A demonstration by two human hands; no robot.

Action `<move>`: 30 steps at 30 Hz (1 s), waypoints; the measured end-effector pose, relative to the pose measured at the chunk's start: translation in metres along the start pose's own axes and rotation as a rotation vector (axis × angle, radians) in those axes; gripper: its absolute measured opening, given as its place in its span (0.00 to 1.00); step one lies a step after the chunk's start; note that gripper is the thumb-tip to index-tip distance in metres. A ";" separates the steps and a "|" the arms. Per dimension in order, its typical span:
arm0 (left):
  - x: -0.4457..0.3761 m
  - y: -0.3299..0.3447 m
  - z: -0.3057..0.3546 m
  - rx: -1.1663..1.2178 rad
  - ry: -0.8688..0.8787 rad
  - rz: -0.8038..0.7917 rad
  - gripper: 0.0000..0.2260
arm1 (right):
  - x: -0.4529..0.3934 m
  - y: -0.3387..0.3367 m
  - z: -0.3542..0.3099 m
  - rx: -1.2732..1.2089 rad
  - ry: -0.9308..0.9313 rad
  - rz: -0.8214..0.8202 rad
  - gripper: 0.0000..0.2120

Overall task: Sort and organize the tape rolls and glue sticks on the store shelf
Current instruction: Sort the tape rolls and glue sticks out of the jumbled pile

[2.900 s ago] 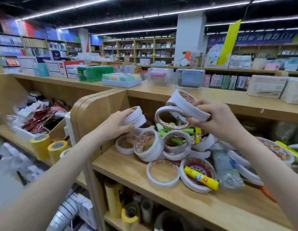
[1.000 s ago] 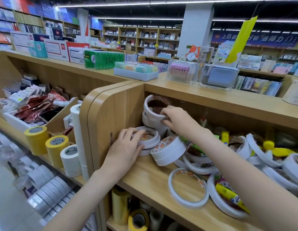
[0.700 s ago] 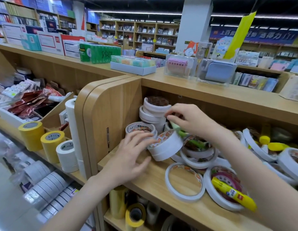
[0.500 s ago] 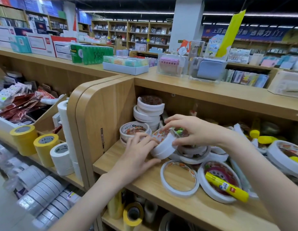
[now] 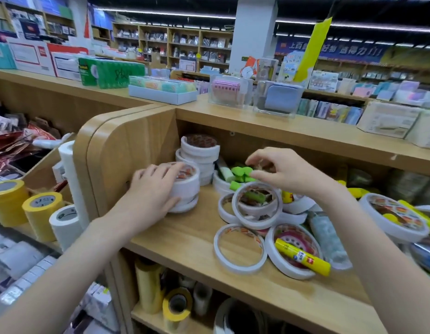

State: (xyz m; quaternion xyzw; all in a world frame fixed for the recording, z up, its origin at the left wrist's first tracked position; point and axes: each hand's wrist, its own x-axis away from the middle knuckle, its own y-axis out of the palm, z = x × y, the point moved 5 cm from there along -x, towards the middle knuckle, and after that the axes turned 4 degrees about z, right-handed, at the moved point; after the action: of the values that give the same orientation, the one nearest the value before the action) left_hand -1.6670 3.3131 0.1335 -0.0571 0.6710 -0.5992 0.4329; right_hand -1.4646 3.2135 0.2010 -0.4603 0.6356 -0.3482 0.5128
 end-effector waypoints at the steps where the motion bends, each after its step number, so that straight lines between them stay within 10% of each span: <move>1: 0.004 0.003 -0.001 -0.024 0.036 0.039 0.26 | 0.006 0.007 -0.002 0.031 -0.013 -0.083 0.12; 5: 0.021 0.017 0.003 0.000 0.151 0.188 0.23 | 0.034 0.034 -0.008 0.434 -0.051 -0.341 0.18; 12: 0.019 0.043 -0.004 -0.016 0.117 0.150 0.27 | 0.042 0.050 -0.005 0.632 -0.089 -0.253 0.14; 19: 0.038 0.015 0.034 0.246 0.297 0.254 0.19 | 0.037 0.026 0.010 0.039 -0.070 0.003 0.10; 24: 0.049 0.046 0.070 0.533 0.480 -0.155 0.17 | 0.038 0.002 0.021 -0.314 0.048 0.035 0.08; 30: 0.048 0.051 0.040 0.556 0.413 -0.117 0.16 | 0.039 -0.004 0.024 -0.561 0.105 0.079 0.10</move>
State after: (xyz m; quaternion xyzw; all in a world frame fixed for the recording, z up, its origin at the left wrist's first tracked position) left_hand -1.6478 3.2685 0.0688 0.1473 0.5512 -0.7817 0.2520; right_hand -1.4425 3.1764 0.1866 -0.5405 0.7502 -0.1618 0.3449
